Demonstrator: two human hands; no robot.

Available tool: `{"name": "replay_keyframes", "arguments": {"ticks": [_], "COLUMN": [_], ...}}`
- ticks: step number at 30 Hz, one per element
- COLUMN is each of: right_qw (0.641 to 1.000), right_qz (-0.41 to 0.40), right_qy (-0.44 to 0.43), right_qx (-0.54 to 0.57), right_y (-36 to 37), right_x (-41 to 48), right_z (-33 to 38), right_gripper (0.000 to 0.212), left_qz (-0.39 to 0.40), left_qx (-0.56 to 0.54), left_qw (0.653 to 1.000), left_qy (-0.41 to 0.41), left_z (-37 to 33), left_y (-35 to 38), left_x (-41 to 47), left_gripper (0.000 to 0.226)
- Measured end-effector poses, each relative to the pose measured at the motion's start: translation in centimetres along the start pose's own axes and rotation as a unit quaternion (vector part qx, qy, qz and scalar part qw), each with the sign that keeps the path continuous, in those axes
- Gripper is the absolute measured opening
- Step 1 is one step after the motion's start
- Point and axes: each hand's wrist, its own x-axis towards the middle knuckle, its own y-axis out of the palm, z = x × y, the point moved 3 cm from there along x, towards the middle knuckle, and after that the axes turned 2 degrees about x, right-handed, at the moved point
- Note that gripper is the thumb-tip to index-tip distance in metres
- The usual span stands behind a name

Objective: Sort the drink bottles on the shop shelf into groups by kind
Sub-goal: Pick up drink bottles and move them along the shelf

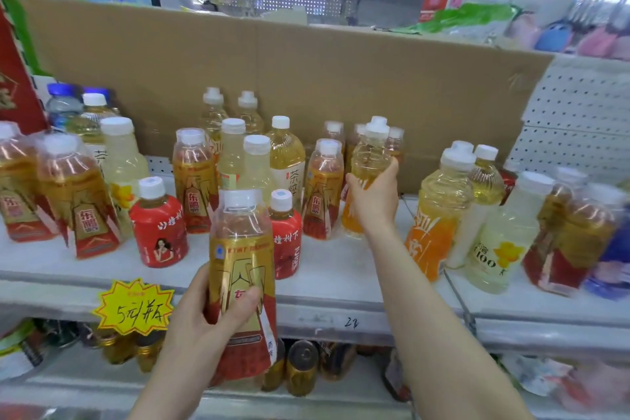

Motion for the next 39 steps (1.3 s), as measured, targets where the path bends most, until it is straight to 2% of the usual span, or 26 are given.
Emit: {"name": "replay_keyframes", "arguments": {"ticks": [2,5,11,16,18,23,30,36,39], "right_qw": [1.000,1.000,0.993,0.994,0.994,0.994,0.994,0.995,0.995], "right_qz": [0.022,0.004,-0.017,-0.038,-0.055,-0.085,-0.084,-0.062,-0.048], "right_qy": [0.009,-0.014,-0.115,-0.103,-0.089,-0.064,-0.057,-0.056,-0.061], "right_qx": [0.017,0.009,0.012,0.019,0.018,0.024,0.047,0.060,0.067], "right_y": [0.2,-1.0,-6.5,-11.4,-13.0,-15.9,-19.3,-21.1,-21.4], "right_x": [-0.2,-1.7,-7.8,-12.8,-14.0,-15.2,-13.4,-11.0,-10.2], "right_z": [-0.4,-0.3,2.3,1.6,0.7,-0.9,-2.9,-4.7,-5.8], "right_gripper": [0.087,0.083,0.073,0.058,0.055,0.065,0.064,0.069,0.070], "left_qz": [0.019,0.047,0.099,0.135,0.143,0.140,0.115,0.095,0.053], "left_qx": [-0.009,-0.005,-0.006,0.020,0.024,0.037,0.054,0.101,0.178], "left_qw": [1.000,0.999,0.995,0.991,0.989,0.989,0.992,0.990,0.982], "left_qy": [-0.005,-0.002,-0.001,0.008,0.019,0.020,-0.009,0.016,0.026], "left_z": [0.0,0.0,-1.0,-1.5,-1.0,0.7,3.2,4.0,3.4], "left_y": [0.2,0.5,2.3,6.5,8.8,14.3,17.9,20.1,21.0], "left_x": [0.1,0.0,0.0,2.1,3.7,7.9,12.5,15.2,14.7], "left_gripper": [0.045,0.052,0.054,0.081,0.078,0.072,0.072,0.086,0.087]}}
